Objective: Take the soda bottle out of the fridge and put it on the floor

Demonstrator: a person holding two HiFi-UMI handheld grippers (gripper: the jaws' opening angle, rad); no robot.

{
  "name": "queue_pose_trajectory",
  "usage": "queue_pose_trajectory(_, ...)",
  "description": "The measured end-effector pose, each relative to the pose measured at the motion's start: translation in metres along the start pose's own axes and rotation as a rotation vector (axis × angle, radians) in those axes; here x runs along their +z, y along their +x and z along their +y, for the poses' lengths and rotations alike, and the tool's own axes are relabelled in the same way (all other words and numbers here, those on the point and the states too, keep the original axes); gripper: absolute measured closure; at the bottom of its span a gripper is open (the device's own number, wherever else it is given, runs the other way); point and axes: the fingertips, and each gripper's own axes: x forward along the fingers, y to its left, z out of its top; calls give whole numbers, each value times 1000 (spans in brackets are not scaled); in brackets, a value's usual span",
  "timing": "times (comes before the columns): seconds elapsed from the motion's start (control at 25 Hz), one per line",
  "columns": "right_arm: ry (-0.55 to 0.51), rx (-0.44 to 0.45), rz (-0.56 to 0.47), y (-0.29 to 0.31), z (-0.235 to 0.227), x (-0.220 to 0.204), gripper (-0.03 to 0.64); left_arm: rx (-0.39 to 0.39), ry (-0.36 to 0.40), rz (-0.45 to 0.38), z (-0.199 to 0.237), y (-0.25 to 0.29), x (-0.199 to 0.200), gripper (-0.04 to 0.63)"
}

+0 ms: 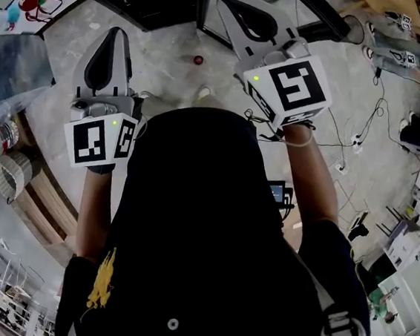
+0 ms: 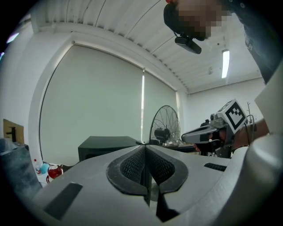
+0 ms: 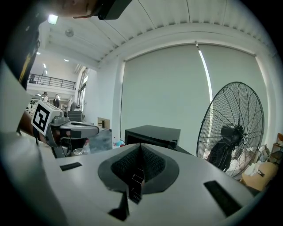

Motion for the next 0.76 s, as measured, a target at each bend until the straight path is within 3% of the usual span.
queue_pose_trajectory(0.76,16,-21,73,-9,-9,-14,624,-67,12,81,-10,6,-20,577)
